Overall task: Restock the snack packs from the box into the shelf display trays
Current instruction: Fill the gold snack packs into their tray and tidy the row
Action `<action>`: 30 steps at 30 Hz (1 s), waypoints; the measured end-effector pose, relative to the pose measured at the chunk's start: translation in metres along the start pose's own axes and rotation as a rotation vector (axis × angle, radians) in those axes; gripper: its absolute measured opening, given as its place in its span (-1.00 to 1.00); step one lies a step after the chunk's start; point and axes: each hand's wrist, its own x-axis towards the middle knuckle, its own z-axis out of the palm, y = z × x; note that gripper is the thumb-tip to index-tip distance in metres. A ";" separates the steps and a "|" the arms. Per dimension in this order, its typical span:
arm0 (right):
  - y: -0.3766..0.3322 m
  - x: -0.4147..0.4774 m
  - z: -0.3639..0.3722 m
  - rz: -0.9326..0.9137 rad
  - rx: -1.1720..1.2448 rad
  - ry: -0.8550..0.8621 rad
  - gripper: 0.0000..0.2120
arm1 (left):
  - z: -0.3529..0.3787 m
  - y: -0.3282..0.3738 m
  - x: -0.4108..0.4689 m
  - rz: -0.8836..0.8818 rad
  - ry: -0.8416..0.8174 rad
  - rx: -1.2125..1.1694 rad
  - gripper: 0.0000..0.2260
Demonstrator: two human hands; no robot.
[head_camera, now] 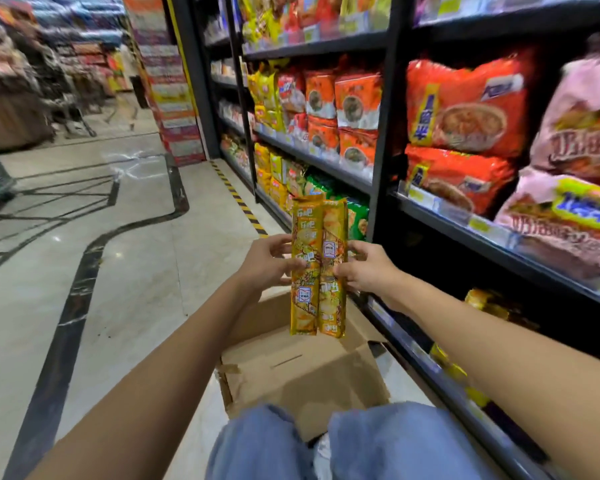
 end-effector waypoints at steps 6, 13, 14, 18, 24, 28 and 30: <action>-0.018 -0.070 -0.051 -0.063 -0.051 0.128 -0.59 | 0.048 0.037 -0.027 0.049 -0.096 0.007 -0.61; -0.007 -0.113 -0.099 -0.043 -0.048 0.237 -0.57 | 0.100 0.062 -0.040 0.118 -0.252 0.085 -0.68; -0.005 -0.117 -0.104 -0.037 -0.054 0.250 -0.57 | 0.107 0.061 -0.039 0.117 -0.262 0.092 -0.68; 0.013 -0.127 -0.126 -0.018 -0.084 0.289 -0.57 | 0.137 0.051 -0.031 0.104 -0.335 0.073 -0.73; 0.045 -0.123 -0.156 0.014 -0.177 0.382 -0.59 | 0.187 0.024 -0.009 0.063 -0.414 0.105 -0.80; 0.072 -0.106 -0.173 0.056 -0.205 0.440 -0.57 | 0.215 -0.001 0.013 0.049 -0.448 0.129 -0.82; 0.088 -0.096 -0.179 0.081 -0.203 0.439 -0.53 | 0.226 -0.015 0.026 0.043 -0.473 0.146 -0.80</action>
